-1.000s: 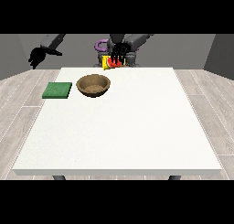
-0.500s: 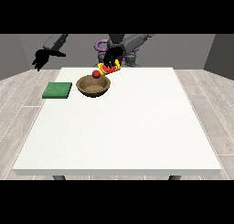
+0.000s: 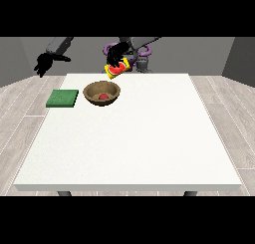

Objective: Pick the cup and pour the ball into the bowl, then pick the bowl and place it on the pad

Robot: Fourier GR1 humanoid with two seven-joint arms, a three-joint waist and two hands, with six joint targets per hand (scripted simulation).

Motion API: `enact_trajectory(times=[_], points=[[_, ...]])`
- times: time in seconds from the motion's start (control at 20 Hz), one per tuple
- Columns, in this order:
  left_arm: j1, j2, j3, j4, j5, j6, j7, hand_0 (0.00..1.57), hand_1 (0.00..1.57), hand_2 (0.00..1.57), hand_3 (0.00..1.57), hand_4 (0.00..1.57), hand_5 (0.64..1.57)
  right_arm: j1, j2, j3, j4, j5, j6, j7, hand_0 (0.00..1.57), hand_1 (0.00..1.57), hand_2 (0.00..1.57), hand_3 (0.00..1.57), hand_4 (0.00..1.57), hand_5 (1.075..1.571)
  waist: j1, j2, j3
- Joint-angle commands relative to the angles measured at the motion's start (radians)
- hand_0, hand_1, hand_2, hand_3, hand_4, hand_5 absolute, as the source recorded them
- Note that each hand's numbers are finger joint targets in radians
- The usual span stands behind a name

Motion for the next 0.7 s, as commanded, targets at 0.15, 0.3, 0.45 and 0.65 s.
enact_trajectory(times=[0.15,0.3,0.45,0.65], points=[[-0.022,-0.008,-0.012,-0.029,-0.123,-0.088,-0.044,1.56,1.56,1.57,1.57,1.19,1.467,0.009,-0.014,-0.012,0.022,-0.010,-0.001,-0.006,0.00,0.00,0.00,0.17,0.00,1.516,0.033,-0.007,-0.0005],[-0.045,-0.008,0.008,-0.075,-0.150,-0.124,-0.045,1.50,1.50,1.57,1.57,1.21,1.455,0.006,-0.020,-0.018,0.030,-0.010,0.006,-0.059,0.00,0.00,0.00,0.28,0.00,1.517,0.034,0.029,-0.0003],[-0.057,0.037,0.084,-0.049,-0.116,-0.107,-0.109,1.52,1.52,1.57,1.57,1.20,1.462,0.026,0.056,0.022,0.030,-0.013,0.022,0.020,0.00,0.00,0.00,0.00,0.43,1.555,0.007,-0.005,-0.0009],[0.099,0.005,0.226,-0.188,0.075,0.074,-0.049,0.00,0.00,1.57,1.57,1.27,1.452,0.027,0.022,-0.003,0.045,-0.029,0.012,0.065,0.00,0.00,0.00,0.00,0.48,1.561,0.108,-0.002,-0.0048]])
